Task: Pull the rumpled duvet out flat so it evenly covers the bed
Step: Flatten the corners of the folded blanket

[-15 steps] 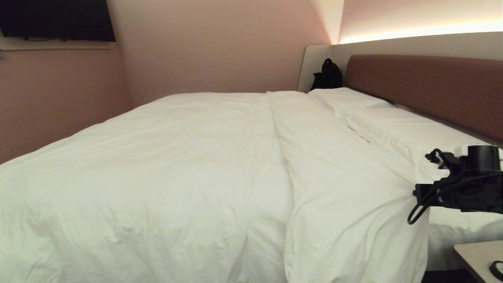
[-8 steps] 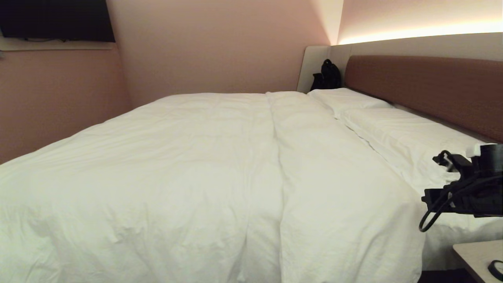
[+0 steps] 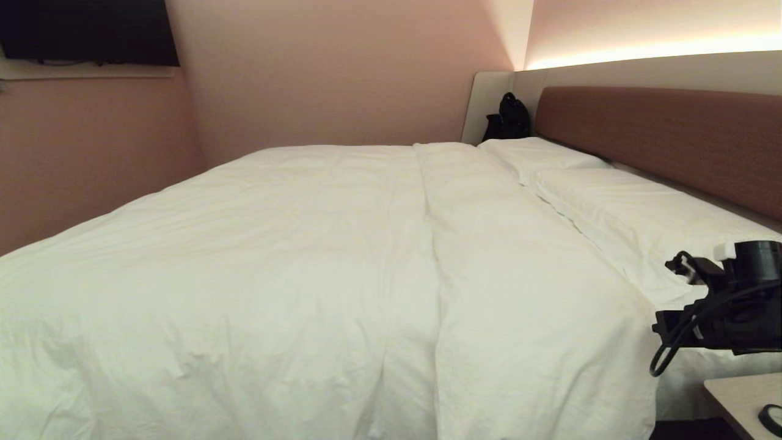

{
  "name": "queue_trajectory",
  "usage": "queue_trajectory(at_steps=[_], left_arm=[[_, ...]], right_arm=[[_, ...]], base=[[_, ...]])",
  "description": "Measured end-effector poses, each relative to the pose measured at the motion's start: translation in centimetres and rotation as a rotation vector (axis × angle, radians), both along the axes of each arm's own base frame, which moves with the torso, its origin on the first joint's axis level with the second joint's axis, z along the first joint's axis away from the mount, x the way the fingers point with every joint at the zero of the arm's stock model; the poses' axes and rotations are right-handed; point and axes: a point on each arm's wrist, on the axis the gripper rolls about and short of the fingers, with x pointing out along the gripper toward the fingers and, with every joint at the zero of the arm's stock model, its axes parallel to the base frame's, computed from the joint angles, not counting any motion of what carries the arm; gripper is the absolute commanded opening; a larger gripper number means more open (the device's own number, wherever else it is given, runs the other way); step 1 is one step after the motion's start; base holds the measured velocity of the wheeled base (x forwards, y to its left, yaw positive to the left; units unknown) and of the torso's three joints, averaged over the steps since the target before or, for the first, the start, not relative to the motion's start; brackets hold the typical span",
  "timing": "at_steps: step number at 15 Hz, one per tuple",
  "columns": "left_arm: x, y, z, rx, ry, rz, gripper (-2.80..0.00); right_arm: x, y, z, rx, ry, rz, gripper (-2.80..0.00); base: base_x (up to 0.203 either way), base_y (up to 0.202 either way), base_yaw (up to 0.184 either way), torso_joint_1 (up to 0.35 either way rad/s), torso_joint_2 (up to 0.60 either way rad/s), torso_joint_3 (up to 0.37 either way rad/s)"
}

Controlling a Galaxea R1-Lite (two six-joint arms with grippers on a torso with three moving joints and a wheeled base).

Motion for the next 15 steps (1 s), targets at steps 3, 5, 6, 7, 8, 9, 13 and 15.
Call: queue_trajectory(at_steps=[3,5,6,7,8,9,13,15], left_arm=[[0.0,0.0,0.0,0.0,0.0,0.0,-2.8],[0.0,0.0,0.0,0.0,0.0,0.0,-2.8],[0.0,0.0,0.0,0.0,0.0,0.0,-2.8],[0.0,0.0,0.0,0.0,0.0,0.0,-2.8],[0.0,0.0,0.0,0.0,0.0,0.0,-2.8],[0.0,0.0,0.0,0.001,0.0,0.0,-2.8],[0.0,0.0,0.0,0.0,0.0,0.0,-2.8],[0.0,0.0,0.0,0.0,0.0,0.0,-2.8]], right_arm=[[-1.5,0.5,-1.4,-0.001,0.063,0.027,-2.8],[-3.2,1.0,-2.0,-0.011,0.1,0.061,-2.8],[-4.1,1.3,-2.2,-0.016,0.114,0.086,-2.8],[-5.1,1.5,-2.3,-0.02,0.124,0.117,-2.8],[-6.1,1.8,-2.4,-0.026,0.13,0.151,-2.8],[-7.1,2.2,-2.4,-0.035,0.133,0.191,0.0],[-9.8,2.9,-2.8,-0.104,0.157,0.31,0.0],[-10.1,2.9,-2.9,-0.139,0.166,0.354,0.0]], base=[[0.0,0.0,0.0,0.0,0.0,0.0],[0.0,0.0,0.0,0.0,0.0,0.0],[0.0,0.0,0.0,0.0,0.0,0.0],[0.0,0.0,0.0,0.0,0.0,0.0],[0.0,0.0,0.0,0.0,0.0,0.0],[0.0,0.0,0.0,0.0,0.0,0.0],[0.0,0.0,0.0,0.0,0.0,0.0],[0.0,0.0,0.0,0.0,0.0,0.0]])
